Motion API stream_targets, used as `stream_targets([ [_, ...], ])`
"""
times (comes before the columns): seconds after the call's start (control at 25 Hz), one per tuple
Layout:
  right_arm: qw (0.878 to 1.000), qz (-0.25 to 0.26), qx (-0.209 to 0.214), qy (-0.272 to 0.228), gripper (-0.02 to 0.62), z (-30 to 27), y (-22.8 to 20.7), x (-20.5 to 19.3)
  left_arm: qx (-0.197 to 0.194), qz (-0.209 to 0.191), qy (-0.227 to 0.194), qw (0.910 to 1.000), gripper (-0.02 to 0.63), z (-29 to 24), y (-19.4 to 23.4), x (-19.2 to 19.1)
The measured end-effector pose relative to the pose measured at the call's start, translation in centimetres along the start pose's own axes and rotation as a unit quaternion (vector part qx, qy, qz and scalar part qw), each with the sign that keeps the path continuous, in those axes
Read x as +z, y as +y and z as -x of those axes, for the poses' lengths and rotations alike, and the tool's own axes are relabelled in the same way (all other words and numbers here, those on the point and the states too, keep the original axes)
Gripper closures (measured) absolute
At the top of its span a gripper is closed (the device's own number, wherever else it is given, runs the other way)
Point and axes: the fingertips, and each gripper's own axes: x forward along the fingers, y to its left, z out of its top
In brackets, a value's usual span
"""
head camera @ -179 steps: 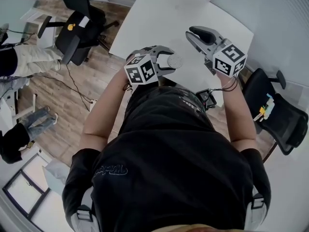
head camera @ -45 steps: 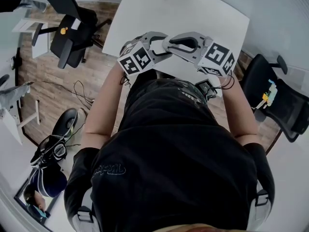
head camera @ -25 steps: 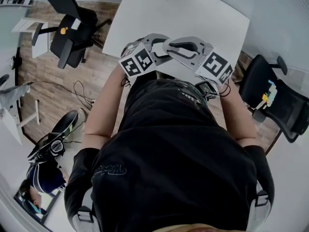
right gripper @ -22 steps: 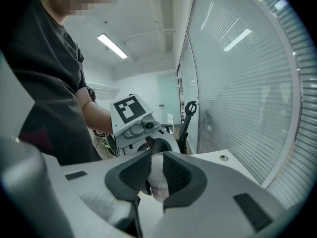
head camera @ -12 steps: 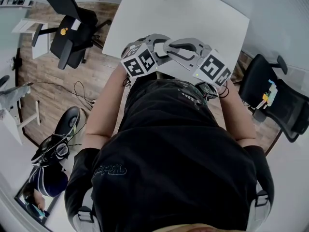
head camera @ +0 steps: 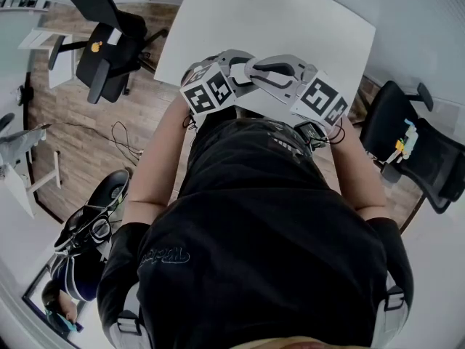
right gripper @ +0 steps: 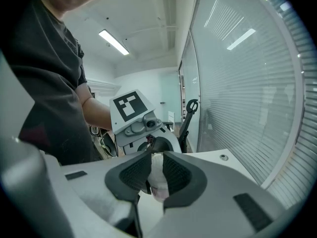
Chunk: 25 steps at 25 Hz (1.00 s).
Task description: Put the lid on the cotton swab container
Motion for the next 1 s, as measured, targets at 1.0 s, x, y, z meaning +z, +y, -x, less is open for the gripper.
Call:
stream_targets([
  [1.0, 0.998, -0.039, -0.04, -0.039, 0.508, 1.3, -2.2, 0.4, 0.032, 0.039, -0.029, 0.9983, 0.353, 0.6, 1.4, -1.0],
])
